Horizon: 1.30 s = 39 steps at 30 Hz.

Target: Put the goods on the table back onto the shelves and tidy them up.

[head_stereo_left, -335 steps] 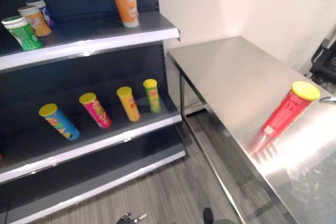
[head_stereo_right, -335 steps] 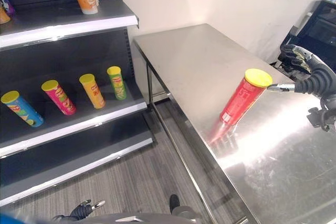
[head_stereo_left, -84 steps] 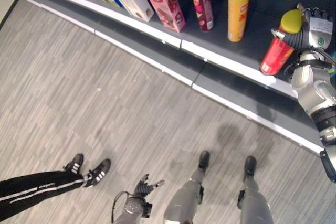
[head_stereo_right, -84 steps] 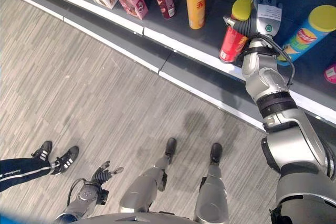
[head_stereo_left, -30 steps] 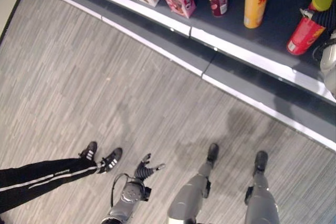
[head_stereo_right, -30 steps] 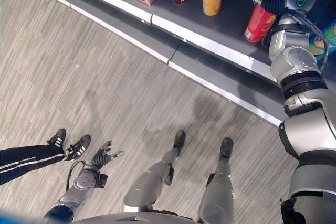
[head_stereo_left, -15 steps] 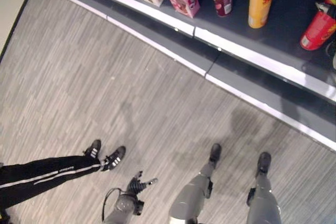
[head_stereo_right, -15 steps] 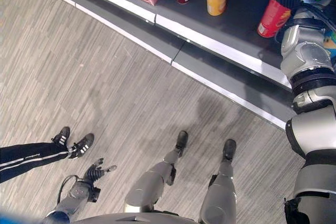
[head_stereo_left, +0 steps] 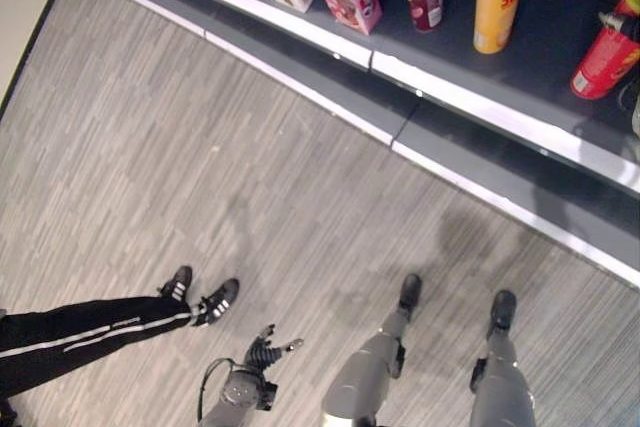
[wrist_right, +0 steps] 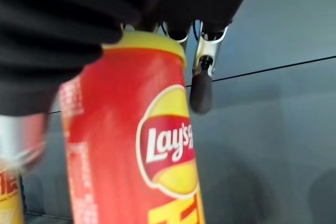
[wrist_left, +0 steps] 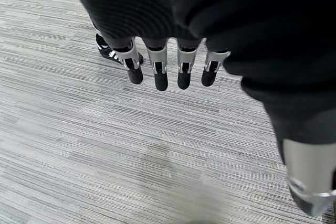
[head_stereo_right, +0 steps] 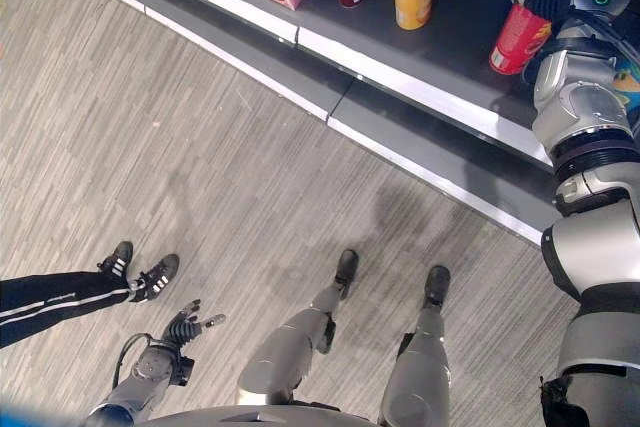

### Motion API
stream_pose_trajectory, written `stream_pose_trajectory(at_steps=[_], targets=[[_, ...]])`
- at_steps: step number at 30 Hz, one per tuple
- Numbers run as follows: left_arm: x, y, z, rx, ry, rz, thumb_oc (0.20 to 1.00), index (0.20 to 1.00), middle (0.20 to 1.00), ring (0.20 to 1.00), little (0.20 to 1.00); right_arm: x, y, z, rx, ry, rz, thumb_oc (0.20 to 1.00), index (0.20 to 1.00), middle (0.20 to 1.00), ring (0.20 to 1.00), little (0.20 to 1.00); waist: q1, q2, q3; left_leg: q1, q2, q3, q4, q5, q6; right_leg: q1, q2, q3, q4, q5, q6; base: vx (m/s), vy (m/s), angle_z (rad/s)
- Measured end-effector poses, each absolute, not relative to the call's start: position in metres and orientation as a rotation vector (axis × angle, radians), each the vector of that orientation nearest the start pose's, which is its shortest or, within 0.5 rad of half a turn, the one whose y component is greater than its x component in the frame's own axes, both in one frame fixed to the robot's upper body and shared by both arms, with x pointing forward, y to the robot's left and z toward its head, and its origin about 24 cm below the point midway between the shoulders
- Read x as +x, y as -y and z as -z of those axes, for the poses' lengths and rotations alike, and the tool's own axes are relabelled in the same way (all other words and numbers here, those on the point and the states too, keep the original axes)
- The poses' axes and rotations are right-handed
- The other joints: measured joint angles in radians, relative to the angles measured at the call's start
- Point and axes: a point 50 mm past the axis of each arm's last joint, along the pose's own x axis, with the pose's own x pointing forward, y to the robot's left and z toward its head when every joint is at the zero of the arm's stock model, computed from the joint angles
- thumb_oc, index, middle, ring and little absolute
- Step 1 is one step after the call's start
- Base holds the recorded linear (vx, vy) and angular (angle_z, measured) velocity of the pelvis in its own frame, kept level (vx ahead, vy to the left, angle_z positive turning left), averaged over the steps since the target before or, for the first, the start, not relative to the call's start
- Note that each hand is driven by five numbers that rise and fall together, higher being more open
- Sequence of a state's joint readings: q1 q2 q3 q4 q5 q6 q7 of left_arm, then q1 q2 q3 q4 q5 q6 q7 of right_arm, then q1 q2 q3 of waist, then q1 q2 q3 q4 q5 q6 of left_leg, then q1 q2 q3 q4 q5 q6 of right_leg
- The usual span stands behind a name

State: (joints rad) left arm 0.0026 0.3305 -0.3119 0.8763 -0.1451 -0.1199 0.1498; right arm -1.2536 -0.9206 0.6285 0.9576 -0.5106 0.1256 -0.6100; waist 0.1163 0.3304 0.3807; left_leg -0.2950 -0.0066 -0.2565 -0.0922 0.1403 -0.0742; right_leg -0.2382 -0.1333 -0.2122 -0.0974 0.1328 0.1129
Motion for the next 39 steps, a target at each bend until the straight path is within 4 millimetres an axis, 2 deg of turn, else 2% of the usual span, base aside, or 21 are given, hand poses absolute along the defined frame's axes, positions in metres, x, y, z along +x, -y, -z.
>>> stream_pose_trajectory(at_steps=[8,11,14,17,21,24,25,26,27,28,29,30,32,33,36,37,39], targets=[[0.165,-0.225,0.119,0.363,-0.771,-0.038,1.0,1.0,1.0,1.0,1.0,0.37,0.304,-0.316,-1.58,0.442,0.877,1.0,1.0,1.0,1.0,1.0,-0.001,-0.006,-0.001,0.002,0.0,-0.001,0.0,0.001,0.001,0.003,0.0,-0.001,0.0,0.003,0.0,0.0,0.0,0.0],[0.167,-0.224,0.119,0.364,-0.769,-0.038,1.0,1.0,1.0,1.0,1.0,0.371,0.301,-0.316,-1.574,0.45,0.871,1.0,1.0,1.0,1.0,1.0,-0.004,-0.02,-0.004,0.005,0.0,-0.001,0.0,0.001,0.001,0.006,0.0,-0.002,0.0,0.004,0.0,0.0,0.0,0.0],[0.171,-0.224,0.117,0.366,-0.765,-0.039,1.0,1.0,1.0,1.0,1.0,0.369,0.29,-0.323,-1.531,0.527,0.865,1.0,1.0,1.0,1.0,1.0,-0.009,-0.034,-0.009,0.005,0.0,0.0,0.0,0.001,0.001,0.006,0.0,-0.001,0.0,0.004,0.0,0.0,0.0,0.0],[0.178,-0.223,0.114,0.368,-0.753,-0.042,1.0,1.0,1.0,1.0,1.0,0.362,0.27,-0.337,-1.446,0.68,0.875,1.0,1.0,1.0,1.0,1.0,-0.026,-0.059,-0.017,0.009,-0.001,0.002,0.0,0.002,0.002,0.009,-0.001,0.001,0.0,0.005,0.0,0.0,0.0,0.0],[0.191,-0.223,0.109,0.37,-0.731,-0.05,1.0,1.0,1.0,1.0,1.0,0.349,0.267,-0.331,-1.374,0.761,0.888,1.0,1.0,1.0,1.0,1.0,-0.045,-0.097,-0.028,0.021,-0.001,0.005,0.0,0.001,0.001,0.019,-0.001,0.004,0.0,0.005,0.0,0.0,0.033,-0.03],[0.193,-0.229,0.108,0.364,-0.742,-0.086,1.0,1.0,1.0,1.0,1.0,0.334,0.257,-0.319,-1.329,0.847,0.853,1.0,1.0,1.0,1.0,1.0,-0.067,-0.129,-0.033,0.025,-0.001,0.021,0.0,0.0,0.001,0.016,-0.001,0.02,0.0,0.008,-0.001,0.01,0.023,-0.12],[0.191,-0.231,0.109,0.362,-0.752,-0.093,1.0,1.0,1.0,1.0,1.0,0.328,0.252,-0.305,-1.293,0.866,0.812,1.0,1.0,1.0,1.0,1.0,-0.077,-0.143,-0.033,0.031,-0.001,0.028,-0.001,-0.001,0.0,0.019,-0.002,0.029,0.0,0.01,0.0,0.01,-0.007,-0.26],[0.193,-0.228,0.109,0.366,-0.754,-0.09,1.0,1.0,1.0,1.0,1.0,0.32,0.245,-0.277,-1.201,0.829,0.686,1.0,1.0,1.0,1.0,1.0,-0.106,-0.166,-0.033,0.038,0.002,0.041,0.0,-0.004,-0.005,0.02,0.0,0.041,0.0,0.012,0.001,0.01,-0.01,-0.27],[0.189,-0.232,0.112,0.369,-0.777,-0.111,1.0,1.0,1.0,1.0,1.0,0.306,0.231,-0.248,-1.043,0.81,0.537,1.0,1.0,1.0,1.0,1.0,-0.117,-0.19,-0.041,0.04,0.007,0.055,-0.001,-0.006,-0.007,0.019,0.004,0.046,0.0,0.013,0.0,0.03,-0.014,-0.17],[0.189,-0.232,0.112,0.369,-0.777,-0.111,1.0,1.0,1.0,1.0,1.0,0.306,0.231,-0.248,-1.043,0.81,0.537,1.0,1.0,1.0,1.0,1.0,-0.117,-0.19,-0.041,0.04,0.007,0.055,-0.001,-0.006,-0.007,0.019,0.004,0.046,0.0,0.013,0.0,0.01,0.001,-0.23],[0.187,-0.234,0.114,0.385,-0.801,-0.103,1.0,1.0,1.0,1.0,1.0,0.296,0.218,-0.203,-0.896,0.688,0.274,1.0,1.0,1.0,1.0,1.0,-0.149,-0.223,-0.036,0.052,0.012,0.071,-0.001,-0.01,-0.012,0.022,0.008,0.061,0.0,0.016,-0.005,0.07,-0.006,-0.16],[0.188,-0.233,0.115,0.395,-0.808,-0.091,1.0,1.0,1.0,1.0,1.0,0.285,0.224,-0.175,-0.715,0.555,0.184,1.0,1.0,1.0,1.0,1.0,-0.143,-0.228,-0.036,0.064,0.014,0.073,-0.001,-0.01,-0.013,0.037,0.003,0.06,0.0,0.017,-0.005,0.05,-0.006,-0.2],[0.186,-0.234,0.118,0.406,-0.836,-0.078,1.0,1.0,1.0,1.0,1.0,0.272,0.229,-0.133,-0.499,0.359,0.061,1.0,1.0,1.0,1.0,1.0,-0.166,-0.251,-0.036,0.09,0.018,0.083,-0.001,-0.024,-0.023,0.06,0.005,0.066,-0.001,0.015,-0.004,0.07,0.002,-0.12],[0.174,-0.24,0.123,0.405,-0.881,-0.081,1.0,1.0,1.0,1.0,1.0,0.256,0.223,-0.095,-0.313,0.188,-0.075,1.0,1.0,1.0,1.0,1.0,-0.177,-0.274,-0.048,0.106,0.022,0.096,-0.007,-0.036,-0.023,0.072,0.008,0.08,-0.001,0.0,0.001,0.08,0.011,-0.28],[0.161,-0.243,0.129,0.411,-0.928,-0.066,1.0,1.0,1.0,1.0,1.0,0.235,0.216,-0.061,-0.129,0.026,-0.235,1.0,1.0,1.0,1.0,1.0,-0.208,-0.298,-0.06,0.125,0.026,0.122,-0.007,-0.043,-0.016,0.077,0.009,0.1,-0.001,-0.001,-0.005,0.08,0.016,-0.27],[0.151,-0.244,0.132,0.4,-0.955,-0.047,1.0,1.0,1.0,1.0,1.0,0.216,0.211,-0.027,-0.046,-0.153,-0.359,1.0,1.0,1.0,1.0,1.0,-0.216,-0.318,-0.089,0.149,0.031,0.138,-0.007,-0.05,-0.01,0.093,0.013,0.113,-0.001,-0.002,-0.006,0.08,0.008,-0.23],[0.14,-0.244,0.136,0.389,-0.981,-0.03,1.0,1.0,1.0,1.0,1.0,0.194,0.213,0.0,-0.022,-0.322,-0.44,1.0,1.0,1.0,1.0,1.0,-0.218,-0.328,-0.143,0.15,0.033,0.142,-0.007,-0.057,-0.003,0.097,0.015,0.118,-0.001,-0.004,-0.005,0.08,0.015,-0.15]])
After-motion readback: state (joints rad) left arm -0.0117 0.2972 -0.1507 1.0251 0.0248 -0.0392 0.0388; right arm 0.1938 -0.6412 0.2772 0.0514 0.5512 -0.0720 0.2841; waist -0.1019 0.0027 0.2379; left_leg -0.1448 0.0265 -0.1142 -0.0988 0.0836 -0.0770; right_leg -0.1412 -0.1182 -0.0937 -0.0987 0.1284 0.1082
